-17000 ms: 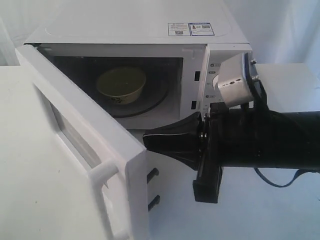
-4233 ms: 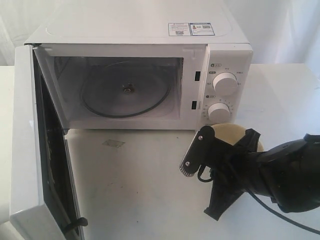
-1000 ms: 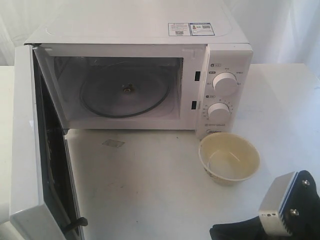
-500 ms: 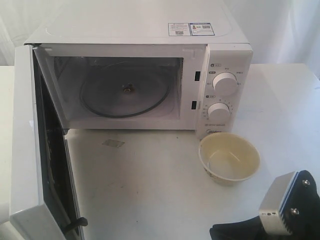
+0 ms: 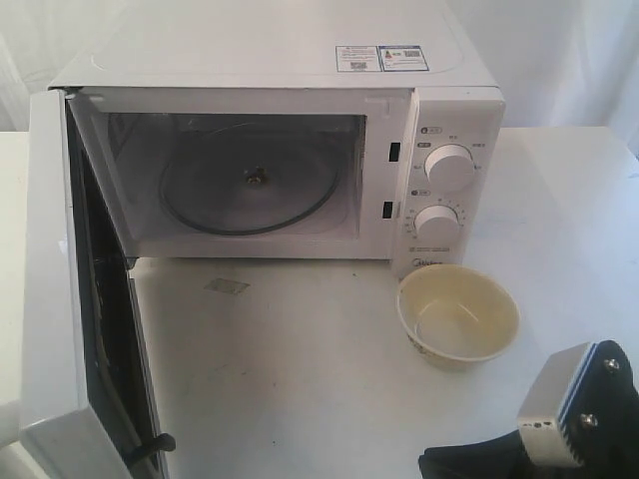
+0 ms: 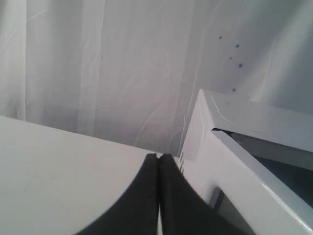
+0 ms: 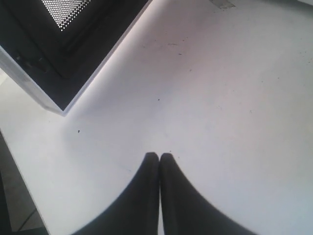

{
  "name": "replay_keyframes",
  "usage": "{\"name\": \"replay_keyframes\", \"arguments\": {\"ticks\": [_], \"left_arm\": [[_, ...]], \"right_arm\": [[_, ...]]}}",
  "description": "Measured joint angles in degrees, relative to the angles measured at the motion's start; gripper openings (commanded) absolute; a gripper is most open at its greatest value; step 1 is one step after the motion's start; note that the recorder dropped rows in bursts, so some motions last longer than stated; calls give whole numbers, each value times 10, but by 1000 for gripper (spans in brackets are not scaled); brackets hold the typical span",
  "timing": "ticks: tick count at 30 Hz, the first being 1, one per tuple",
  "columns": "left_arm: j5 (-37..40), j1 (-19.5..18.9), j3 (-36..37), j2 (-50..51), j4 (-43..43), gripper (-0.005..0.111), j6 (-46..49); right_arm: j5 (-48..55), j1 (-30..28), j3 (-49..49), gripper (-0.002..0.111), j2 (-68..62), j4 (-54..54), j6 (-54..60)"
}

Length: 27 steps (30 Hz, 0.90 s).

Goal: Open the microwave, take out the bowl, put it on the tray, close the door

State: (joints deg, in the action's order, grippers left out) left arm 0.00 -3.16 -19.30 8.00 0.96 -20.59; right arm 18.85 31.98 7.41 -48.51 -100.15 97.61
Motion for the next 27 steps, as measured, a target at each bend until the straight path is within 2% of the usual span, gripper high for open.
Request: {"name": "replay_keyframes", "arguments": {"ticks": [3,7,10,12,19,23,27], "left_arm": [[115,0,-86,83,-1,0,8],[290,0,-159,176,-25,0,91],[394,0,-186,224,-65,0,149],[431,0,-192,243,-89,0,187],[442,0,-195,253,-144,0,229],[436,0,-195,296,-195,0,329],[425,0,-208,389,-290,0,492]], "right_arm": [[0,0,0,0,0,0,4],[0,0,0,0,0,0,6],[0,0,-3,0,0,0,5],[0,0,-6,0,0,0,5],[0,0,-6,0,0,0,5],[5,0,-6,0,0,0,6],[11,0,-6,0,0,0,8]]}}
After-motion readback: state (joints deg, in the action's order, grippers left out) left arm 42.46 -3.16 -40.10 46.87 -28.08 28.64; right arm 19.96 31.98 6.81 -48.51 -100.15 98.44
